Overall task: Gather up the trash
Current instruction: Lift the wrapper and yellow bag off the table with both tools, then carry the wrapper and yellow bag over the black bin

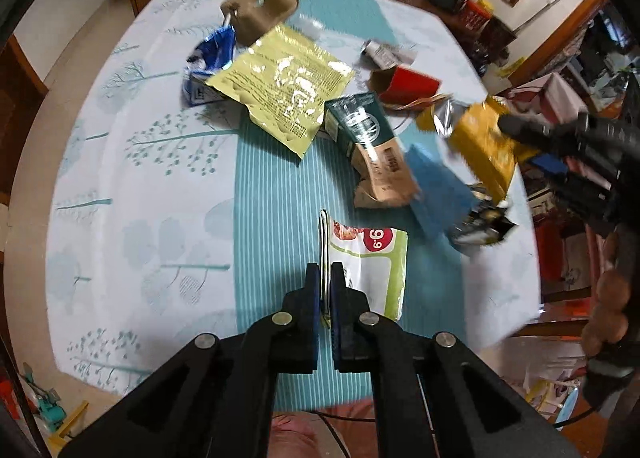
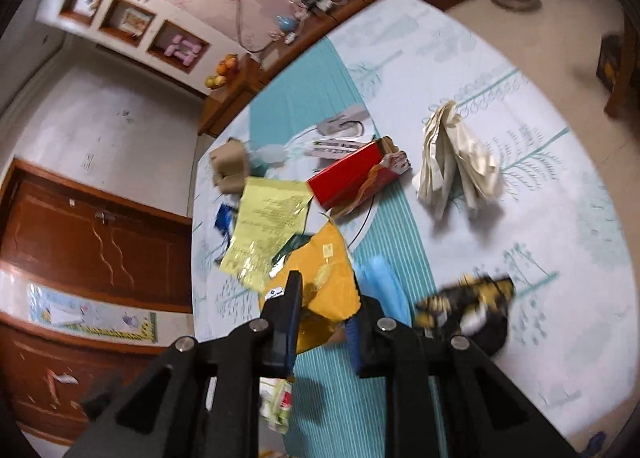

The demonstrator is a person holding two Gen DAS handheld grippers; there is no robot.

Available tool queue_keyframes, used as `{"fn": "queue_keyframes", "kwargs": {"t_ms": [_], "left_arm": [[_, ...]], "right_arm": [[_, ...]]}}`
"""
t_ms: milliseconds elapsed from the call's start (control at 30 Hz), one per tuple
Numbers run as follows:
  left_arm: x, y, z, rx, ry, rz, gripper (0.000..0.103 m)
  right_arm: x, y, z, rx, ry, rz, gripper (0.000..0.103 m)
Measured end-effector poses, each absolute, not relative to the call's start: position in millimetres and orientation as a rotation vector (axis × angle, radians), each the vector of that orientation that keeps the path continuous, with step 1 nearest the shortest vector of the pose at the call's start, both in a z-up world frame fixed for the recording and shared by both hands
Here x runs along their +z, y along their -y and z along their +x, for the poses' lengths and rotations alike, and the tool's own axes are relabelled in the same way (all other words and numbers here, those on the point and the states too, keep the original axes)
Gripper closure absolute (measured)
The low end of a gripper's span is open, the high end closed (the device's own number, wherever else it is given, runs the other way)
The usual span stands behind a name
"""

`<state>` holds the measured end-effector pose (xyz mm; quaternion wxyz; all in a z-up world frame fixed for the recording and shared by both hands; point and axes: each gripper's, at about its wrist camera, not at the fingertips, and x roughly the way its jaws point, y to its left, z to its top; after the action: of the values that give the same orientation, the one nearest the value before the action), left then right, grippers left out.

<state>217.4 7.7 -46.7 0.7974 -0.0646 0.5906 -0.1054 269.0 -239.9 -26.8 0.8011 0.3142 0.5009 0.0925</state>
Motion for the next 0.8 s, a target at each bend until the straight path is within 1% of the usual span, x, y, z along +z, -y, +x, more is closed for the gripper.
{"fn": "queue_keyframes", "kwargs": {"t_ms": [133, 367, 600, 800], "left_arm": [[-23.7, -18.4, 192.7, -0.279, -1.227, -0.136, 0.100], [2.0, -29.7, 135.3, -0.379, -1.161, -0.049, 0.100], [-0.8, -35.3, 83.7, -0.473, -1.149, 0.025, 0.100], [-15.0, -34.0, 53.9, -0.494, -1.176, 0.048, 0.100]], "right_arm": [[-4.2, 220.6, 226.0, 0.202, -1.044, 0.573, 0.084], [9.2, 187.3, 143.0, 0.163, -1.025, 0.470, 0.084], [-0.3, 152.4, 60.4, 0.105, -1.036, 0.384, 0.084], [-14.0, 135.8, 20.8, 0.103, -1.092, 0.319, 0.084]]}}
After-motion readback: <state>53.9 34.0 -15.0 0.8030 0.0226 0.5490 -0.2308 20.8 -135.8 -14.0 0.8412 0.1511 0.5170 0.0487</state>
